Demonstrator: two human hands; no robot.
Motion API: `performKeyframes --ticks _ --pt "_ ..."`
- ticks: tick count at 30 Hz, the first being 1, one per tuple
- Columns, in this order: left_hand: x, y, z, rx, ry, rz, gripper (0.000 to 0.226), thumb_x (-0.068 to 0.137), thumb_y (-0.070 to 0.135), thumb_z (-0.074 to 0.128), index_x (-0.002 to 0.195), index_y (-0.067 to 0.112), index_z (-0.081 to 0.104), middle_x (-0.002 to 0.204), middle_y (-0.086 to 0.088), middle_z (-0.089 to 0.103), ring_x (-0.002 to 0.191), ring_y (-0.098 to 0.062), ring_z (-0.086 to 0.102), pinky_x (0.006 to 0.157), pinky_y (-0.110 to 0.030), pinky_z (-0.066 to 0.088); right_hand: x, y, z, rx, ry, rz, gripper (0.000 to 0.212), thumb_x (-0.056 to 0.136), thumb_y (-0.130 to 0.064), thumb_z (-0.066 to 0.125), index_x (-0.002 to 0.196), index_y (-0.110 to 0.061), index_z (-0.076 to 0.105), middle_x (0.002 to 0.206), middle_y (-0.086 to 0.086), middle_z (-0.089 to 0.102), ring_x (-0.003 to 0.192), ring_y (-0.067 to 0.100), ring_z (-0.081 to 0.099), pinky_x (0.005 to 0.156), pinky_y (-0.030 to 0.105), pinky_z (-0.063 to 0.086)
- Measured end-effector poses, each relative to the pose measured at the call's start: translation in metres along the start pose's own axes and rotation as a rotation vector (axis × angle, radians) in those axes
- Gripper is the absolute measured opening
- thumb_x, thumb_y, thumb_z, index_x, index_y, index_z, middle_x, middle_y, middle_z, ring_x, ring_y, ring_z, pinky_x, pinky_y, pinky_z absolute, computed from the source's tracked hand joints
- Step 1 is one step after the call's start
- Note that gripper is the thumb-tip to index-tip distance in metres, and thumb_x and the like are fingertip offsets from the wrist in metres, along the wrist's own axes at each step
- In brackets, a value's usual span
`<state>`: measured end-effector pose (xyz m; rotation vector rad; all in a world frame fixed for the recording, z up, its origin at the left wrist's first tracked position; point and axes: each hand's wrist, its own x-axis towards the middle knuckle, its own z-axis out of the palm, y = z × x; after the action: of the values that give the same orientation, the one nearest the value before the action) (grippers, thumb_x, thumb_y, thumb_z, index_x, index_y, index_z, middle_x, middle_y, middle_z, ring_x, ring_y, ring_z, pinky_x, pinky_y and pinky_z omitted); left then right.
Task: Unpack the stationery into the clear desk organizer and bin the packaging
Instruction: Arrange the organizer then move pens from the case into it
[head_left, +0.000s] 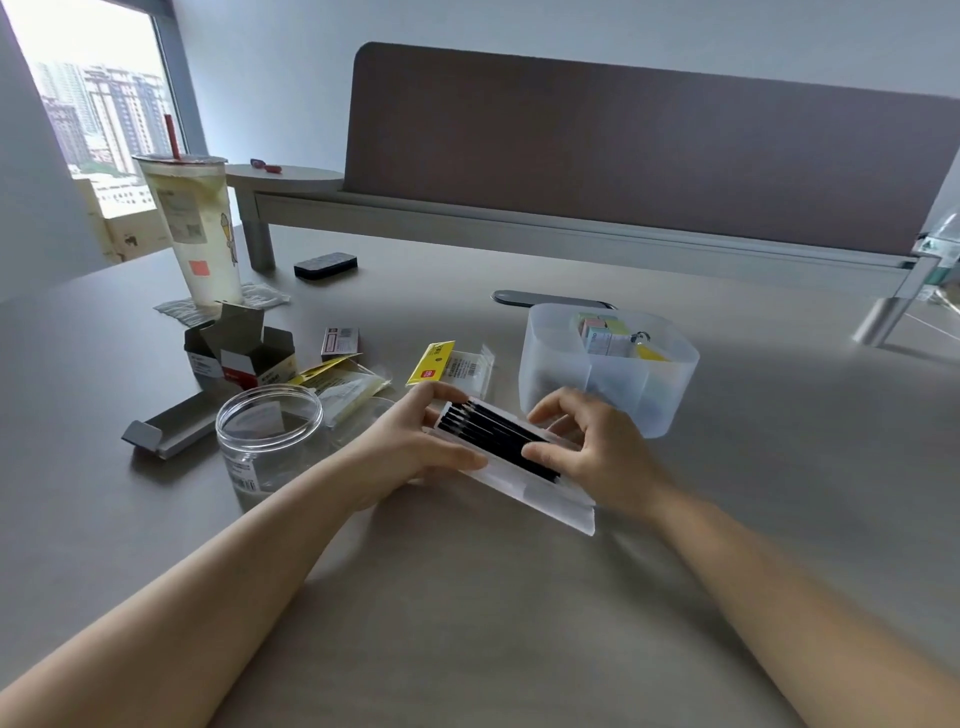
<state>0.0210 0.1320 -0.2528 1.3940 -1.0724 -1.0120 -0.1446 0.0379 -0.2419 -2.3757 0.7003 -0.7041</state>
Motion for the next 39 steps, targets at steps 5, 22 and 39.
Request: performKeyframes --ticks 5,22,39 --pt "-0.001 -0.002 0.001 0.050 0.028 0.040 0.046 0.071 -0.003 0.069 0.092 0.030 0.046 0.083 -0.002 0.048 0.068 -0.014 0.054 0.054 -0.019 0.050 -0.003 0.001 0.004 -0.091 -0.018 -0.051 0.020 0.078 -0.017 0.067 0.095 -0.010 0.061 0.097 0.006 0.062 0.094 0.019 0.057 0.089 0.029 0.045" --pt "-0.005 0.000 0.005 0.150 -0.007 0.046 0.059 0.068 -0.002 0.072 0.110 0.029 0.046 0.091 0.000 0.053 0.077 -0.014 0.057 0.070 -0.023 0.051 0.002 0.000 -0.004 -0.487 -0.056 -0.085 0.035 0.084 -0.022 0.059 0.115 -0.005 0.059 0.121 0.007 0.053 0.113 0.021 0.045 0.096 0.025 0.034" --pt "-0.005 -0.001 0.007 0.167 0.012 0.051 0.059 0.068 0.003 0.074 0.115 0.025 0.045 0.086 0.001 0.049 0.074 -0.012 0.052 0.068 -0.022 0.049 -0.001 0.003 -0.004 -0.353 -0.017 -0.036 0.031 0.082 -0.017 0.062 0.112 -0.006 0.061 0.112 0.010 0.065 0.103 0.021 0.057 0.084 0.018 0.035"
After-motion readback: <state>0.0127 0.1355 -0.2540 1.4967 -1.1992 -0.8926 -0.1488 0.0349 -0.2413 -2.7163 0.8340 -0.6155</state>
